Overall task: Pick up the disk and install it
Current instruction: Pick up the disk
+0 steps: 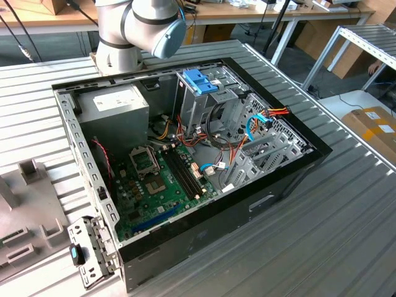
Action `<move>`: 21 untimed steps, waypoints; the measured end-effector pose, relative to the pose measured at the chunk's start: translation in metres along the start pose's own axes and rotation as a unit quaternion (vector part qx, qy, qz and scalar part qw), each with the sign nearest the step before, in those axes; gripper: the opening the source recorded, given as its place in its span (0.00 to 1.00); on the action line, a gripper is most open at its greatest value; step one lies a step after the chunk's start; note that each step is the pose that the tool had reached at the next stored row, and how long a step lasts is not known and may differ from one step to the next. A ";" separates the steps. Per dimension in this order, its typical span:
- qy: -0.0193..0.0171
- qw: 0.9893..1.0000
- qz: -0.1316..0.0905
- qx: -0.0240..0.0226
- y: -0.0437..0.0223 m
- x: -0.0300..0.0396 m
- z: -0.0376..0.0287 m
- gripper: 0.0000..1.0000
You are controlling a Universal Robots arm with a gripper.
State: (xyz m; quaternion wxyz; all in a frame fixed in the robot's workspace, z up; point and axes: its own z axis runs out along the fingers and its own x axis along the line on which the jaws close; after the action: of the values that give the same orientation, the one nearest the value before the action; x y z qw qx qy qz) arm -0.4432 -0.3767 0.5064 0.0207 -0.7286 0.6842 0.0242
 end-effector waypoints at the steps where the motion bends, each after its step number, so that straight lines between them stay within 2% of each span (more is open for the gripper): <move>1: 0.001 1.000 0.000 0.000 -0.0041 0.0003 0.0001 0.37; 4: 0.002 1.000 0.001 0.000 -0.0170 0.0011 0.0001 0.37; 7: 0.002 1.000 0.001 0.000 -0.0378 0.0024 0.0001 0.37; 12: 0.003 1.000 0.001 0.000 -0.0680 0.0043 0.0001 0.37; 14: 0.003 1.000 0.001 0.000 -0.0756 0.0048 0.0003 0.37; 16: 0.003 1.000 0.001 0.000 -0.0878 0.0055 0.0003 0.37; 20: 0.003 1.000 0.001 0.000 -0.1004 0.0065 0.0004 0.37; 21: 0.003 1.000 0.001 0.000 -0.1065 0.0072 0.0004 0.37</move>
State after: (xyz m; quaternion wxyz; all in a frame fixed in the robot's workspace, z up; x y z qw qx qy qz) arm -0.3364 -0.3771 0.5052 0.0186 -0.7277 0.6853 0.0223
